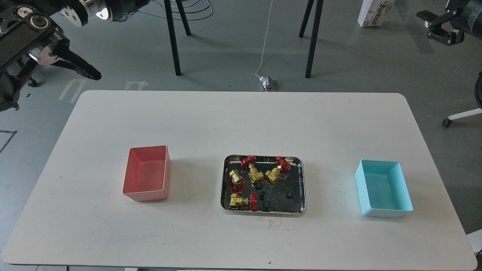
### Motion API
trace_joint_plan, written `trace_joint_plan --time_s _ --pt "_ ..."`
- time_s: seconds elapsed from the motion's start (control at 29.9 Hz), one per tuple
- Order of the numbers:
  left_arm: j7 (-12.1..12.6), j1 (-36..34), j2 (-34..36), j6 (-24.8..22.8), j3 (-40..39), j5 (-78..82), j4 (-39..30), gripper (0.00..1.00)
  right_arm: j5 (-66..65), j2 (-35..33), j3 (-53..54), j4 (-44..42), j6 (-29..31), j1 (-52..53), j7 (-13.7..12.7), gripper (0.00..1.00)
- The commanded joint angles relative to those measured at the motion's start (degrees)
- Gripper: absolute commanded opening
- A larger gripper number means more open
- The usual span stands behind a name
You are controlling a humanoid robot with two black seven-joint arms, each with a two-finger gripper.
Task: Place valve in pink box and gear in blue box
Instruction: 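Raise the left arm and move the left gripper over the table, then lower the left gripper into the tray and grasp a brass valve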
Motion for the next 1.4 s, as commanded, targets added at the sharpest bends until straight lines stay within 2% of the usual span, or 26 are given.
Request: trace_joint_plan --time_s 0.0,0.2,0.27,0.33,0.37,0.4,0.43,0.57,0.84,0.97,1.04,1.1,1.17,1.37 --pt "-0.4 0.2 0.1 0.2 -1.1 0.3 -0.4 1.00 -0.1 0.2 0.6 -0.2 -0.5 0.1 0.1 0.99" --pt "-2.5 0.5 0.5 0.1 -3.8 0.3 -0.1 1.00 0.0 0.3 1.1 -0.3 -0.5 0.5 0.2 0.99" --pt "-6.5 0.9 0.8 0.0 -6.3 -0.8 1.1 1.00 0.0 0.3 1.4 -0.3 -0.5 0.4 0.2 0.99" --pt "-13.8 2.0 1.0 -2.6 -6.6 -1.2 3.2 1.00 0.0 0.5 1.4 -0.2 -0.5 0.4 0.4 0.99" --pt "-16.4 2.2 0.8 -4.8 -6.5 -1.1 4.0 1.00 0.0 0.6 1.4 -0.1 -0.5 0.4 0.6 0.99" --pt "-18.5 2.2 0.4 -6.4 -6.4 -1.0 4.3 1.00 0.0 0.7 1.4 0.0 -0.5 0.4 0.7 0.99" --pt "-18.9 2.4 0.3 -7.2 -6.3 -0.9 4.1 1.00 0.0 0.9 1.4 0.1 -0.5 0.4 0.8 0.99" --pt "-19.1 6.2 0.4 -4.5 -3.4 2.4 1.7 0.99 0.0 1.6 2.2 -0.1 -0.6 0.5 1.1 0.99" --pt "-19.3 12.5 0.8 11.1 3.7 39.0 -11.9 0.96 -0.1 1.7 5.9 -0.6 -2.5 1.0 1.7 0.99" --pt "-18.2 17.4 0.1 21.7 7.0 64.5 -12.7 0.96 -0.1 1.6 5.6 -0.5 -4.7 1.7 1.5 0.99" --pt "-16.6 19.4 -0.4 25.3 7.9 74.7 -12.7 0.96 -0.2 1.6 5.5 -0.5 -4.6 1.6 1.2 0.99" --pt "-14.9 21.1 -2.0 26.4 9.3 81.8 -12.5 0.96 -0.2 1.5 5.5 -0.4 -4.6 1.6 1.1 0.99" --pt "-13.8 22.9 -3.7 26.5 10.4 81.8 -12.2 0.96 -0.2 1.3 5.5 -0.2 -4.6 1.6 1.0 0.99" --pt "-12.2 30.6 -9.6 26.5 10.6 81.8 -7.0 0.97 -0.3 1.6 5.5 -0.3 -4.5 1.6 1.0 0.99"
